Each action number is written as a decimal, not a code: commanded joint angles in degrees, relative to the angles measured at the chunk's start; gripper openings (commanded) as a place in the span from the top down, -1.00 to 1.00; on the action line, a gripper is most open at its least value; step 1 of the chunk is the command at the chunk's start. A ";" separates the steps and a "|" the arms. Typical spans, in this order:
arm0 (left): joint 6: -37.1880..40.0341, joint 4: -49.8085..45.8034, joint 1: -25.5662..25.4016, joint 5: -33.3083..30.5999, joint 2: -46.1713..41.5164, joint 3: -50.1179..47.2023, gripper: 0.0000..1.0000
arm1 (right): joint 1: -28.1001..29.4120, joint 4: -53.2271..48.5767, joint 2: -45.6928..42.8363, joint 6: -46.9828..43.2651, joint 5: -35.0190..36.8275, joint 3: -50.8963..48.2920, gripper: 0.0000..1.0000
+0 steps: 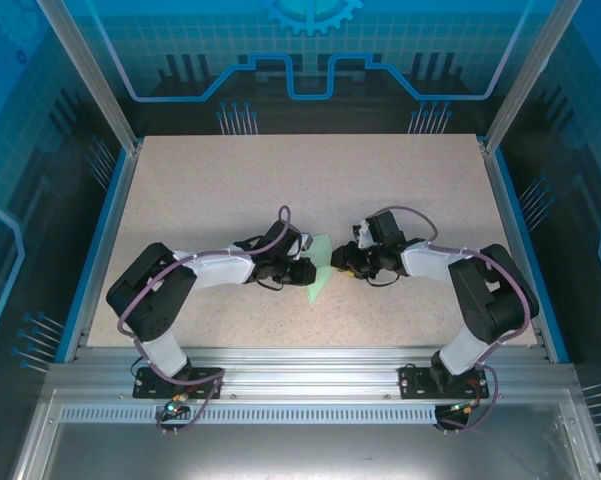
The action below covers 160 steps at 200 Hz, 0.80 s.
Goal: Fold a paper plane with a square sheet of paper (pick it up from the middle)
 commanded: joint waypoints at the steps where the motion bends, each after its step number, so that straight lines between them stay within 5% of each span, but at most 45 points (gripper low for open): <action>1: -0.57 -1.30 0.23 -2.48 1.08 1.38 0.67 | 0.21 0.45 1.83 -0.97 -2.08 0.93 0.23; 160: -0.49 -1.80 0.24 -4.02 2.09 -0.62 0.72 | 2.60 -0.15 5.07 -1.68 -1.95 3.85 0.22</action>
